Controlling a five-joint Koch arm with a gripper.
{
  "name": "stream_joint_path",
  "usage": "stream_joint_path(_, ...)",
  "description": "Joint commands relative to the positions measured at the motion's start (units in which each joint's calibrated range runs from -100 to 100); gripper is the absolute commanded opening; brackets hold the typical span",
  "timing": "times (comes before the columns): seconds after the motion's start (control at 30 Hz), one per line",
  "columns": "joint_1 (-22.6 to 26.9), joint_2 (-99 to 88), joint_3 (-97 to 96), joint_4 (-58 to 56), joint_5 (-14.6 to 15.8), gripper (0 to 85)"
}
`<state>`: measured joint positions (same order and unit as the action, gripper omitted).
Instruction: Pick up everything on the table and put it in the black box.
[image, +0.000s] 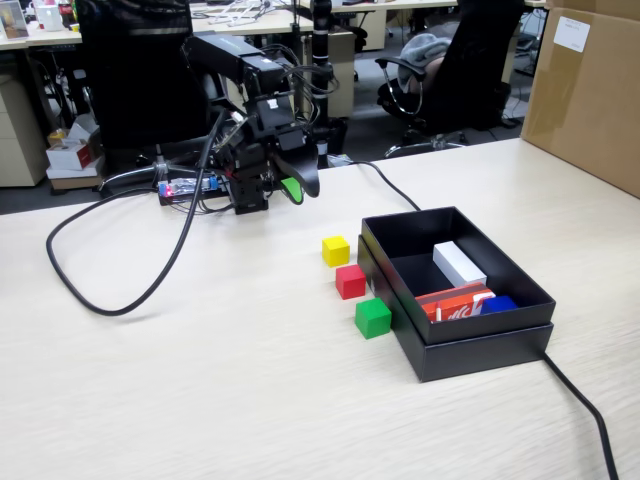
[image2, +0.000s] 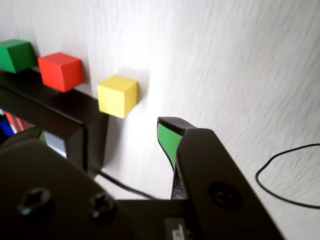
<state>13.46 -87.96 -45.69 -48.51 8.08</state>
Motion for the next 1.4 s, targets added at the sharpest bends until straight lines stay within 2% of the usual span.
stream_joint_path(0.0,0.1,4.6,7.8,-1.8,0.5,44.5)
stream_joint_path(0.37,-0.1,31.9,14.7,-3.9,5.8,44.7)
stream_joint_path(0.5,0.1,38.8,15.9,-3.9,6.7,44.9)
stream_joint_path(1.37,0.7,61.2,23.0,-2.9,6.4,44.7)
